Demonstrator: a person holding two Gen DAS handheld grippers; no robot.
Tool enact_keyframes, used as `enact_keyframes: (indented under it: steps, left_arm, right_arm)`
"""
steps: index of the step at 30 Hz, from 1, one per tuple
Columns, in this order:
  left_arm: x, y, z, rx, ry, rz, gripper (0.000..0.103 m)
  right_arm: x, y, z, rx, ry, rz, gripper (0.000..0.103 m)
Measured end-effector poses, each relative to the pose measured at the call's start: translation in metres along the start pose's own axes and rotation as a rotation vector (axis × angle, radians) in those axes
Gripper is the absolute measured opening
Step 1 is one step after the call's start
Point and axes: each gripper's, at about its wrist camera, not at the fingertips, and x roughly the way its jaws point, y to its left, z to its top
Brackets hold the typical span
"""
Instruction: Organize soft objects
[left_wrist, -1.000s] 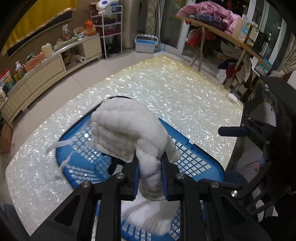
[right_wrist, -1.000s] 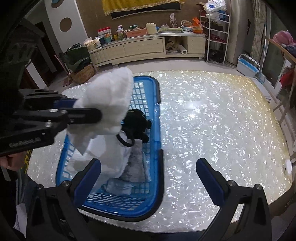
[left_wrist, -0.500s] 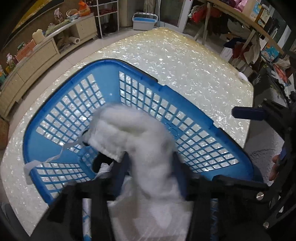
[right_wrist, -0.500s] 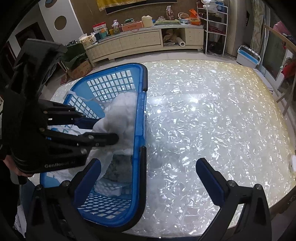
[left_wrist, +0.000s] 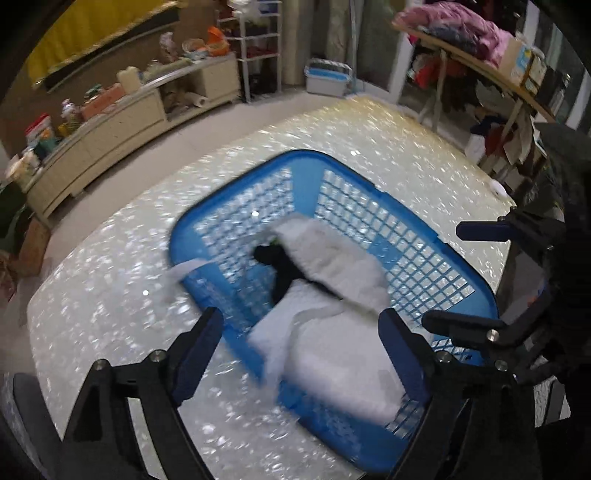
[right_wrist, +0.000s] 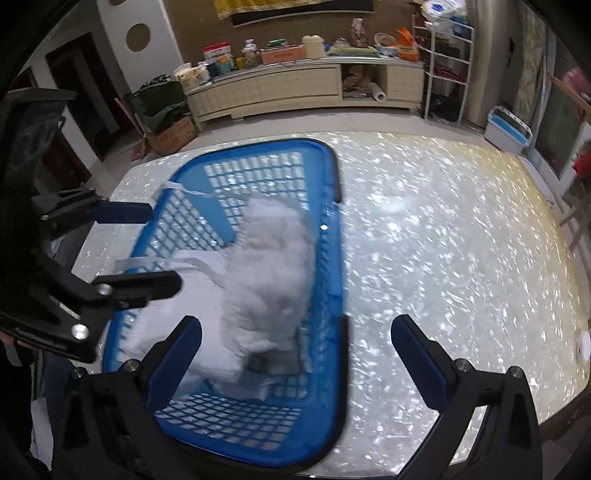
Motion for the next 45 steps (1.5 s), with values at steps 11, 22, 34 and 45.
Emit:
enact_keyframes:
  steps: [11, 22, 34, 45]
  left_arm:
    - [-0.022, 0.061, -0.052, -0.163, -0.013, 0.064, 0.085]
    - [-0.043, 0.071, -0.087, -0.242, -0.044, 0.099, 0.085]
    - [-0.114, 0.043, -0.124, -0.332, -0.255, 0.238, 0.085]
    - [-0.181, 0.0, -0.148, -0.337, -0.391, 0.333, 0.086]
  right_arm:
    - [0.02, 0.043, 0.012, -0.08, 0.008, -0.005, 0.095]
    - [0.023, 0.079, 0.003, -0.138, 0.046, -0.008, 0.094]
    - [-0.019, 0.103, -0.023, -0.116, -0.071, -0.023, 0.1]
    - [-0.092, 0.127, -0.045, -0.093, -0.298, -0.055, 0.103]
